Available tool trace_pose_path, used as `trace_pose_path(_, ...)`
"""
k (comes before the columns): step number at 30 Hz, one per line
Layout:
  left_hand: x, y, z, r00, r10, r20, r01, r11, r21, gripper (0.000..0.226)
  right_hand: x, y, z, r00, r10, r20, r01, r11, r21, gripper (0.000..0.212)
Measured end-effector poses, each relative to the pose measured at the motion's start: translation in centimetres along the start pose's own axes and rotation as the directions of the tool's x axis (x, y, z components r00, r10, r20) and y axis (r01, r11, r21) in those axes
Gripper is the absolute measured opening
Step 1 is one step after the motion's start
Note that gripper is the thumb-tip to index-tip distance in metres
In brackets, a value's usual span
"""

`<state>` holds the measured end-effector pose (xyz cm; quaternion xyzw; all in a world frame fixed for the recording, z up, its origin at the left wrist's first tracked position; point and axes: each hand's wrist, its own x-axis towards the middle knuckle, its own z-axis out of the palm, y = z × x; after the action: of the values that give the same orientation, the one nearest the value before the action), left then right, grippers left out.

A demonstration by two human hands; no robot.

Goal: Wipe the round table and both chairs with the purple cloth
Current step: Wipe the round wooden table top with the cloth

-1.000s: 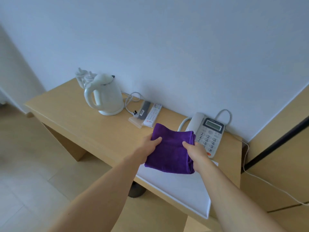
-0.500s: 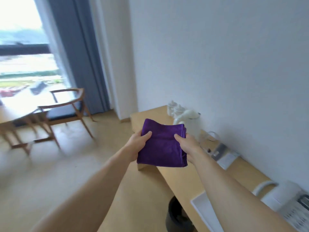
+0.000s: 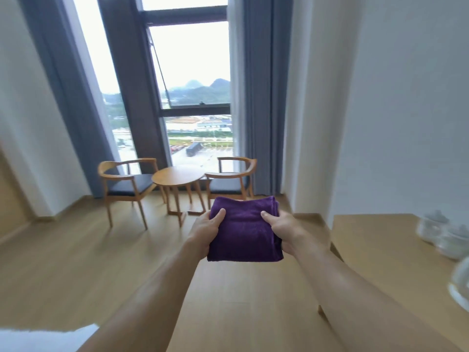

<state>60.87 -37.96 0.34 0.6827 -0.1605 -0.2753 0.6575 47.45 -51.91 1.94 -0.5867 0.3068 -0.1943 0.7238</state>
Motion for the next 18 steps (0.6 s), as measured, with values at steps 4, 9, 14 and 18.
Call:
trace_pose_path(4,3.2,1.7,-7.2,0.999,0.006,-0.039,-0.005,0.999,0.033,0.018,3.6,-0.7,7.6,0.998,0.032,0.062,-0.032,0.999,0.002,0.024)
trace_pose_path(9,7.3,3.3,-13.1,0.997,0.001,-0.075,0.004,0.998,0.065,0.029,8.0,-1.2,14.0,0.996,0.027,0.081,-0.023,0.998,-0.052,0.023)
trace_pose_path(14,10.8,4.4,-16.8,0.993,-0.012,-0.117,0.021,0.997,0.069,0.030,11.8,-1.9,18.0,0.994,0.035,0.106,-0.023,0.993,-0.112,0.023)
trace_pose_path(18,13.1,4.0,-18.4,0.987,-0.029,-0.159,0.037,0.998,0.044,0.024,14.6,-1.9,20.1,0.990,0.056,0.130,-0.037,0.989,-0.140,0.024)
